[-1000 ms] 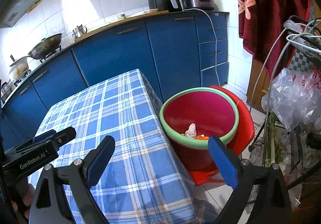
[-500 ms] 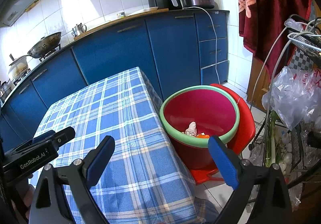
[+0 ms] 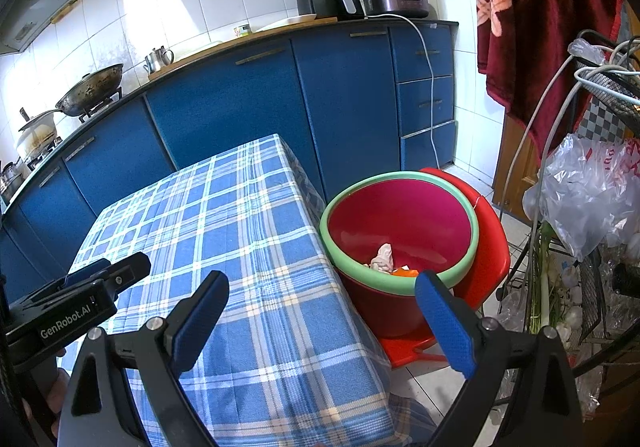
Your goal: Collect trash
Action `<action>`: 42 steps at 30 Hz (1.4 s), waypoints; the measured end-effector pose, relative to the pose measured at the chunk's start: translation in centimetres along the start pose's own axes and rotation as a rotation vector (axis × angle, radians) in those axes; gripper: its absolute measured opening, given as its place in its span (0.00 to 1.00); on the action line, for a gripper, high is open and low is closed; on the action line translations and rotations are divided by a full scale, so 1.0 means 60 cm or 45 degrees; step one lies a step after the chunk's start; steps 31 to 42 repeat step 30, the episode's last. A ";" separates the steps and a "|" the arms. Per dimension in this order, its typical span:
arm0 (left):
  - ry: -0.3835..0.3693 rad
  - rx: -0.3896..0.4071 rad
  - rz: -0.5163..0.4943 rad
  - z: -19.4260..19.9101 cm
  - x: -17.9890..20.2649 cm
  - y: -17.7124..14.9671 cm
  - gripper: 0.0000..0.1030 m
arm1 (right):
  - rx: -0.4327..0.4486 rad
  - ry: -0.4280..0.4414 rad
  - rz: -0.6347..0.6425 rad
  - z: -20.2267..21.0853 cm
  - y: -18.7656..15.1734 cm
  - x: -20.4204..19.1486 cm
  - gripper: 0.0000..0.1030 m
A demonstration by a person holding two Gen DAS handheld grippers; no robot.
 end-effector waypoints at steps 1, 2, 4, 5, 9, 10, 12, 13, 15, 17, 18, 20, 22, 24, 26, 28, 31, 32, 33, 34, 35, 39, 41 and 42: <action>0.000 0.001 -0.001 0.000 0.000 0.000 0.63 | 0.000 -0.001 0.000 0.000 0.000 0.000 0.93; -0.001 0.001 -0.002 0.000 0.000 0.001 0.63 | -0.001 -0.001 0.000 0.000 0.000 0.000 0.93; 0.000 0.000 0.000 0.001 0.000 0.001 0.63 | 0.000 0.000 -0.001 0.000 0.000 0.000 0.93; 0.000 0.000 0.000 0.001 0.000 0.001 0.63 | 0.001 -0.001 0.000 0.000 0.000 0.000 0.93; 0.000 0.001 -0.001 0.001 0.001 0.001 0.63 | 0.000 -0.001 -0.001 0.000 0.000 0.000 0.93; 0.000 0.001 -0.002 0.001 0.001 0.001 0.63 | 0.000 0.000 -0.001 0.000 0.000 -0.001 0.93; 0.000 0.001 -0.001 0.002 0.001 0.002 0.63 | 0.000 0.001 -0.001 0.000 0.000 -0.001 0.93; 0.000 0.000 -0.001 0.002 0.001 0.002 0.63 | 0.000 0.000 0.000 0.000 0.000 -0.001 0.93; -0.001 0.001 -0.001 0.002 0.001 0.002 0.63 | 0.000 0.000 0.000 0.000 0.000 -0.001 0.93; -0.001 0.001 -0.002 0.002 0.001 0.002 0.63 | 0.001 -0.001 0.000 0.000 0.000 -0.001 0.93; -0.001 0.002 -0.002 0.002 0.001 0.001 0.63 | 0.000 -0.001 0.000 0.000 0.000 -0.001 0.93; -0.003 0.001 -0.002 0.002 0.001 0.001 0.63 | -0.001 -0.001 0.000 0.000 0.000 -0.001 0.93; -0.003 0.000 -0.004 0.002 0.002 0.002 0.63 | -0.001 0.000 0.000 0.000 0.000 -0.001 0.93; -0.001 0.000 -0.002 0.002 0.002 0.002 0.63 | 0.000 -0.001 0.001 0.000 0.000 -0.001 0.93; -0.002 -0.003 -0.003 0.003 0.003 0.002 0.63 | -0.001 -0.001 0.000 0.000 0.000 -0.001 0.93; -0.003 -0.003 -0.004 0.003 0.003 0.002 0.63 | -0.001 -0.001 0.000 0.000 0.000 -0.001 0.93; -0.003 -0.003 -0.005 0.003 0.003 0.001 0.63 | -0.001 -0.001 0.000 0.000 0.000 -0.001 0.93; -0.003 -0.003 -0.005 0.003 0.003 0.001 0.63 | -0.001 -0.001 0.000 0.000 0.000 -0.001 0.93; -0.003 -0.003 -0.005 0.003 0.003 0.001 0.63 | -0.001 -0.001 0.000 0.000 0.000 -0.001 0.93; -0.003 -0.003 -0.005 0.003 0.003 0.001 0.63 | -0.001 -0.001 0.000 0.000 0.000 -0.001 0.93; -0.003 -0.003 -0.005 0.003 0.003 0.001 0.63 | -0.001 -0.001 0.000 0.000 0.000 -0.001 0.93; -0.003 -0.003 -0.005 0.003 0.003 0.001 0.63 | -0.001 -0.001 0.000 0.000 0.000 -0.001 0.93; -0.003 -0.003 -0.005 0.003 0.003 0.001 0.63 | -0.001 -0.001 0.000 0.000 0.000 -0.001 0.93; -0.003 -0.003 -0.005 0.003 0.003 0.001 0.63 | -0.001 -0.001 0.000 0.000 0.000 -0.001 0.93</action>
Point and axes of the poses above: each gripper's, at about its wrist camera, not at the fingertips, and z roughly against the way its jaws point, x to its right, y to its top, the point moved 6 cm from there along -z, roughly the way its jaws point, and after that the axes turned 15 degrees about x, right-handed, at the moved point
